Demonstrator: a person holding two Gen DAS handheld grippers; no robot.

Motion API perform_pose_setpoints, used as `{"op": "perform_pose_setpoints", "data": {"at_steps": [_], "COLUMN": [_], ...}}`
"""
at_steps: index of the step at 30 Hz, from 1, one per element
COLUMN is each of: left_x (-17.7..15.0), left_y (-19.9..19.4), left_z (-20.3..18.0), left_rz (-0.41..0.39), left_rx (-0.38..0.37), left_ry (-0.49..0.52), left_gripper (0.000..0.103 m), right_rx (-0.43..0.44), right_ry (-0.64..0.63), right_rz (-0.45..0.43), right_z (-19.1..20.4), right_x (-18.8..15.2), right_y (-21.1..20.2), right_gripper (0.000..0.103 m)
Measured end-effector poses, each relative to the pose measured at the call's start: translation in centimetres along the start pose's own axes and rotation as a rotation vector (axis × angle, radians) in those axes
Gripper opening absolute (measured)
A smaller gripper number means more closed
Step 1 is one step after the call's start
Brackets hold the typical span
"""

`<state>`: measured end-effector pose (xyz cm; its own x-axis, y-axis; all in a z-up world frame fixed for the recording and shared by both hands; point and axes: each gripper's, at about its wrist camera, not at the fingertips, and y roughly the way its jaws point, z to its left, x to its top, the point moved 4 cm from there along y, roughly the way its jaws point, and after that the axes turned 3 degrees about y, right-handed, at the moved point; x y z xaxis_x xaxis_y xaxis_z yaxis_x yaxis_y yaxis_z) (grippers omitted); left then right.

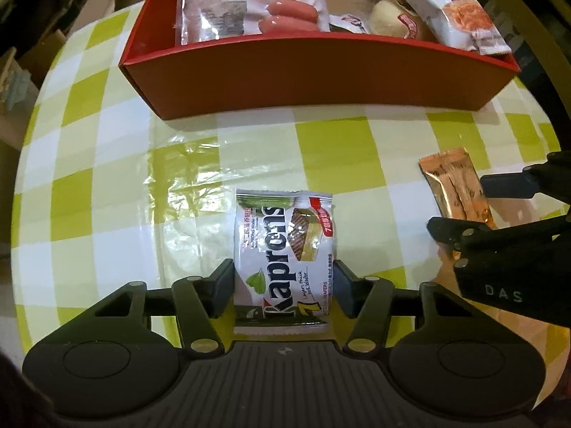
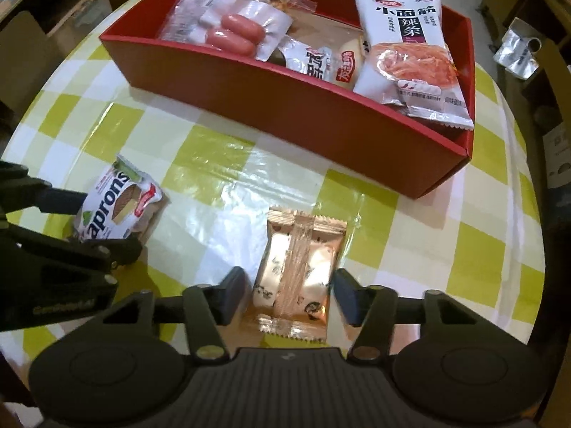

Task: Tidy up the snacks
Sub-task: 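Grasp the Kaprons wafer packet with the left gripper while the right grasps the gold cookie packet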

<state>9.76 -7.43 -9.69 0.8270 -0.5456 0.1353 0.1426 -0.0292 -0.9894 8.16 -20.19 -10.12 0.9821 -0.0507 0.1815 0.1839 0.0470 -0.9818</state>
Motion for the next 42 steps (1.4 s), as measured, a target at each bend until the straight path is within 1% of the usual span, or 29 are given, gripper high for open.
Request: {"op": "perform_pose_setpoints", "data": {"at_steps": [3,8,16,21,23,28,31,35,36,38,39,42], "left_x": [-0.1,0.3,1.1,1.6,1.6,1.5,1.3,1.3,1.2,1.0,1.0,0.8], "left_y": [-0.2,-1.1,-2.9,-3.7,-3.7,-3.3,-2.8,-2.2,-2.0,-1.6,-1.4,-1.2], "left_z": [-0.3,-0.6,-0.7,-0.6,-0.6,-0.6,-0.8,-0.7,-0.6,-0.5,-0.4,-0.3], "left_rz": [-0.005,-0.038,-0.07,-0.088,-0.072,-0.057,-0.046,-0.03,-0.024,-0.012,-0.006,0.002], "left_rx": [0.012,0.015,-0.01,-0.023,-0.036,-0.031,-0.023,-0.012,-0.009,0.001,0.004,0.011], "left_ry": [0.008,-0.001,-0.005,-0.011,-0.016,-0.012,0.002,0.001,-0.001,-0.006,-0.007,-0.01], "left_gripper": [0.064,0.064,0.064,0.064,0.064,0.064,0.064,0.065,0.065,0.065,0.065,0.065], "right_rx": [0.018,0.029,0.062,0.084,0.076,0.063,0.053,0.038,0.027,-0.023,-0.031,-0.009], "right_ry": [0.015,0.024,0.038,0.047,0.045,0.027,0.019,0.032,0.031,-0.014,-0.024,-0.024], "right_rz": [0.004,-0.02,-0.073,-0.083,-0.075,-0.006,0.01,-0.007,-0.018,-0.028,-0.028,-0.013], "right_z": [0.0,-0.6,-0.7,-0.5,-0.6,-0.3,-0.1,0.0,0.0,0.6,0.8,0.7], "right_x": [-0.3,-0.7,-0.3,-0.3,-0.5,-1.1,-0.9,-0.3,-0.1,0.0,0.0,-0.1], "right_y": [-0.2,-1.6,-3.7,-4.3,-4.1,-1.8,-0.7,-0.3,-0.2,0.2,0.2,0.1], "right_gripper": [0.053,0.052,0.052,0.051,0.051,0.051,0.052,0.052,0.053,0.054,0.053,0.051]}}
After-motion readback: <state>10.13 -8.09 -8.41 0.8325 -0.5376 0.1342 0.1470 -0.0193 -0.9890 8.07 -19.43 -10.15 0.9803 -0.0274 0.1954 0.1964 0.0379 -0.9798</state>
